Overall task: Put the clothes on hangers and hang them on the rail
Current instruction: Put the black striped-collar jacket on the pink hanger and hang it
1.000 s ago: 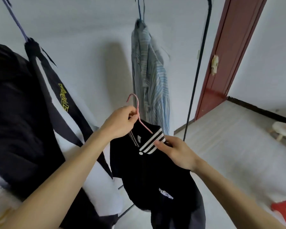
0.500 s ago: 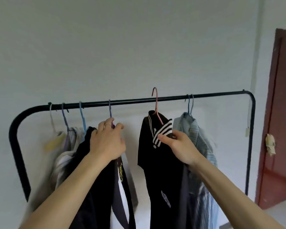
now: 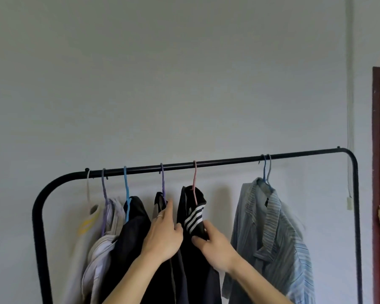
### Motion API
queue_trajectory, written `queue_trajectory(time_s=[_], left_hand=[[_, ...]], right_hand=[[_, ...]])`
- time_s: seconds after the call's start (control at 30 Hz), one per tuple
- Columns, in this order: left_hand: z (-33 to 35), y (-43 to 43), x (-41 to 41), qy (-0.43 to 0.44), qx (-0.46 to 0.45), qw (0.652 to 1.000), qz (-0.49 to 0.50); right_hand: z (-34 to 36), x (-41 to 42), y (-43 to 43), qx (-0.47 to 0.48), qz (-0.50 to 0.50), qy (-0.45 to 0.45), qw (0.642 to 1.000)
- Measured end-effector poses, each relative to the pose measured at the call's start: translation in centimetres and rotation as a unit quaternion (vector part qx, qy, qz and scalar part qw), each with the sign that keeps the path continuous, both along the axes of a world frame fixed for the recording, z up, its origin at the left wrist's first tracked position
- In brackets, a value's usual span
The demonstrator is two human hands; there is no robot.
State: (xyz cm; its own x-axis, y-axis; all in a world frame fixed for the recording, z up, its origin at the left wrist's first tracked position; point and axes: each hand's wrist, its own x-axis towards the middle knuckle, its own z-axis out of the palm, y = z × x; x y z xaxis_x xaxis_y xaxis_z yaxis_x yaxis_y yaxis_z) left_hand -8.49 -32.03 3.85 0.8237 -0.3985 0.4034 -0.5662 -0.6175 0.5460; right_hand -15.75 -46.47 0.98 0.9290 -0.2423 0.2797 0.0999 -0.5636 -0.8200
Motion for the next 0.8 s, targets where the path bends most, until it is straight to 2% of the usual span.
queue_trajectory(time_s=[0.07, 0.17, 0.27, 0.33, 0.4, 0.5, 0.57, 0.67, 0.73, 0.8], left_hand=[[-0.1, -0.3, 0.3, -0.009, 0.007, 1.0, 0.004], [0.4, -0.8, 0.3, -0.028, 0.04, 0.998, 0.032], [0.6, -1.4, -0.7, -0.111, 0.106, 0.984, 0.087], [0.9, -2.1, -1.8, -0.157, 0.126, 0.975, 0.091], [1.3, -3.1, -2.7, -0.164, 0.139, 0.973, 0.086], [1.7, -6.0, -4.4, -0.151, 0.161, 0.971, 0.093], [1.6, -7.7, -5.2, -0.151, 0.18, 0.966, 0.109], [0.9, -9.5, -5.8, -0.125, 0.193, 0.963, 0.143], [0.2, -10.1, -6.1, -0.085, 0.171, 0.969, 0.158], [-0.3, -10.3, -6.3, -0.073, 0.159, 0.969, 0.176]], right_hand=[[0.3, -0.3, 0.2, -0.016, 0.003, -0.005, 1.0], [1.3, -1.0, -0.3, -0.089, 0.004, 0.011, 0.996], [1.8, -2.4, -2.0, -0.179, -0.016, 0.015, 0.984], [2.2, -3.6, -3.7, -0.229, -0.059, -0.03, 0.971], [2.6, -4.7, -5.6, -0.265, -0.121, -0.103, 0.951], [2.7, -6.8, -10.2, -0.321, -0.253, -0.193, 0.892], [2.8, -7.7, -13.5, -0.336, -0.317, -0.16, 0.872], [2.1, -8.7, -17.8, -0.287, -0.306, -0.008, 0.908], [1.0, -9.1, -19.5, -0.293, -0.295, 0.01, 0.909], [-0.2, -9.3, -20.4, -0.329, -0.312, 0.001, 0.891]])
